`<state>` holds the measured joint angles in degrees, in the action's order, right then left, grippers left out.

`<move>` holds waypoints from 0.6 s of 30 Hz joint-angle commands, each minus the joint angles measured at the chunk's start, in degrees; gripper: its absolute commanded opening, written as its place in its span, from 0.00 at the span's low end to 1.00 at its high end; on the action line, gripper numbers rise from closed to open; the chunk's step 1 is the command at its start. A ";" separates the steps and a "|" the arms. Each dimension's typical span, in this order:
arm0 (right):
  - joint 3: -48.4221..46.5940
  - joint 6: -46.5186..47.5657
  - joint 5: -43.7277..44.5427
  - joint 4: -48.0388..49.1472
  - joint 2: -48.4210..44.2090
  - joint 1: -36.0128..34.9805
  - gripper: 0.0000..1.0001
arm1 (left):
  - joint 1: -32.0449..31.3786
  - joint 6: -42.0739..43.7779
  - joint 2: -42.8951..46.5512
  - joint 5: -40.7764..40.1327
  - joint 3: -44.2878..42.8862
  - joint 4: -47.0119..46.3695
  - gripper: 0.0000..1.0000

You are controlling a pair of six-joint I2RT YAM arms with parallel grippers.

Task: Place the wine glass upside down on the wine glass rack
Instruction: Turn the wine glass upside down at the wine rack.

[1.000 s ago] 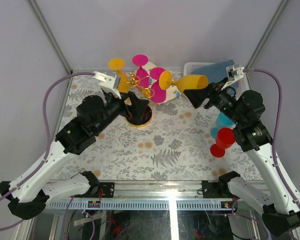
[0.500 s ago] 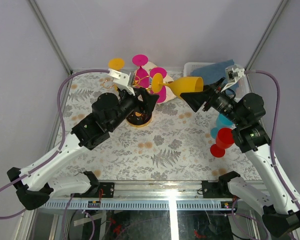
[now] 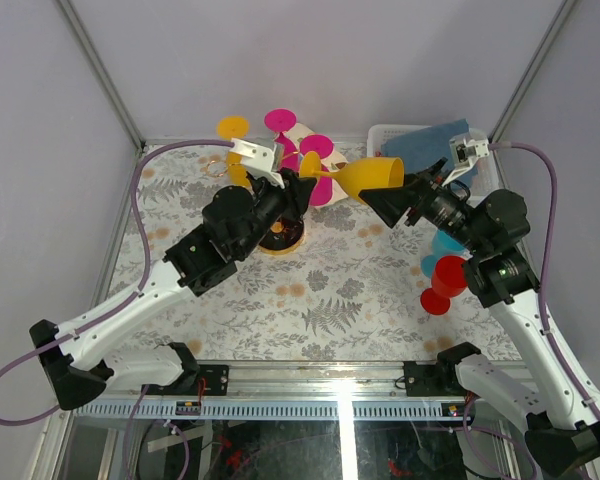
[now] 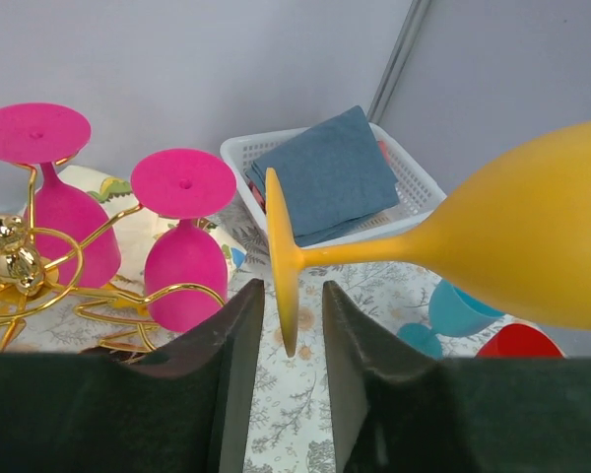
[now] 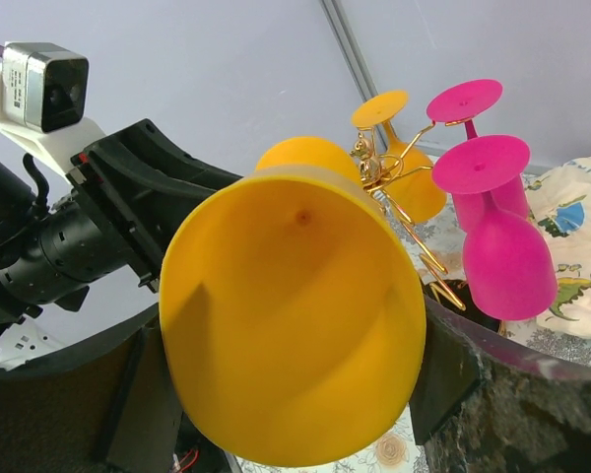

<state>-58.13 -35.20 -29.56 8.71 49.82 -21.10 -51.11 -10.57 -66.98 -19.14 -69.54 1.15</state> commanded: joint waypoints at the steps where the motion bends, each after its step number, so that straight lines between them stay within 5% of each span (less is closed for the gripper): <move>1: 0.01 -0.80 -0.93 4.75 -1.16 -0.22 0.77 | -0.48 1.47 0.51 -2.57 0.94 -5.23 0.21; 5: 0.92 -0.66 -1.20 5.78 -1.10 -0.25 0.80 | -0.48 1.97 0.58 -2.74 1.00 -4.96 0.00; 9: 1.17 -0.26 -1.29 5.73 -1.34 -0.25 1.00 | -0.48 3.01 0.70 -2.99 0.90 -4.64 0.00; 18: 1.47 7.73 2.00 -1.66 -6.39 -0.22 1.00 | -0.50 3.27 4.35 -4.25 1.40 1.40 0.00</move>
<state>-56.31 -32.93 -29.34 7.66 47.42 -21.10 -51.40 -8.82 -65.63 -20.58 -68.90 0.91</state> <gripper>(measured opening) 0.993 0.010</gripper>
